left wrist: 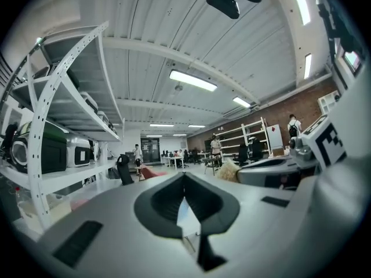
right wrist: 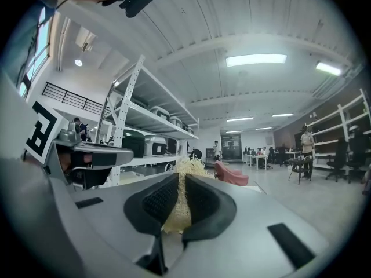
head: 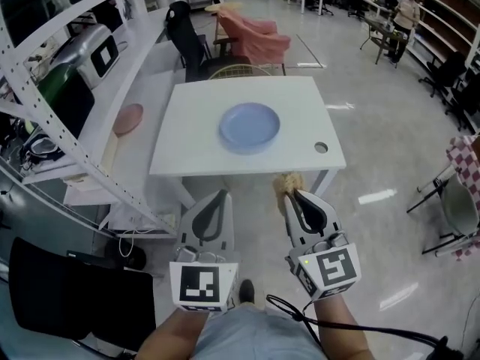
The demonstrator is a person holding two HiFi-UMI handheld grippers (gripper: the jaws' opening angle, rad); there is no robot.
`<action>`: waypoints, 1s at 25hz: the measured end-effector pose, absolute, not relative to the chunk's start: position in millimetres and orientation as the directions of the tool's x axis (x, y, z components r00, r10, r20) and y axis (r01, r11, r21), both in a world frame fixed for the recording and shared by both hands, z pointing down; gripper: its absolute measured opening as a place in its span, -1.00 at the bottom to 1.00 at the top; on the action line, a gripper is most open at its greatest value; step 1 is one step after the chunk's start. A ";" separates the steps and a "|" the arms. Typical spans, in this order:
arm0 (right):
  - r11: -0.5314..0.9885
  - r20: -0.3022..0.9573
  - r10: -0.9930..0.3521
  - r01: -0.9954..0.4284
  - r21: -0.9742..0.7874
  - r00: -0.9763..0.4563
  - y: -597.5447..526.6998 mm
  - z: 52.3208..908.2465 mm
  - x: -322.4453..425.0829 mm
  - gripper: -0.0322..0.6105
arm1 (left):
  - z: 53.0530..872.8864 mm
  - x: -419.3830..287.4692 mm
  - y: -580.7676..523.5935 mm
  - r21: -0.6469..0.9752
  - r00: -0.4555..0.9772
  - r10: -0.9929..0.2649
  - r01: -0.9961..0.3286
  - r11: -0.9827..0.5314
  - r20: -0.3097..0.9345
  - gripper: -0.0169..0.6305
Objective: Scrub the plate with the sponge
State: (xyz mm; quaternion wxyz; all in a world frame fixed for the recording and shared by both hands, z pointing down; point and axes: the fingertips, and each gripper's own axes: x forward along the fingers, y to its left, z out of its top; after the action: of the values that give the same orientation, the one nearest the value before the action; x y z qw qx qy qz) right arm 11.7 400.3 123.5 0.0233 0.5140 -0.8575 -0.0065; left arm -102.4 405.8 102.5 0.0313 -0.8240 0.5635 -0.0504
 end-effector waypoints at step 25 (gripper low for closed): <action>0.419 0.051 -0.908 -0.904 0.084 -0.416 273.7 136.5 -3.7 -0.77 | 144.0 -127.4 273.4 -0.087 0.399 -0.914 -0.910 -0.405 0.077 -0.91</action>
State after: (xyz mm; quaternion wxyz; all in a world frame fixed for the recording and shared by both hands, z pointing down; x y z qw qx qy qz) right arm -3.7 273.7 136.5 0.0439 0.5387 -0.8411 -0.0215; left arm -127.4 273.4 144.0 0.0154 -0.8361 0.5454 -0.0564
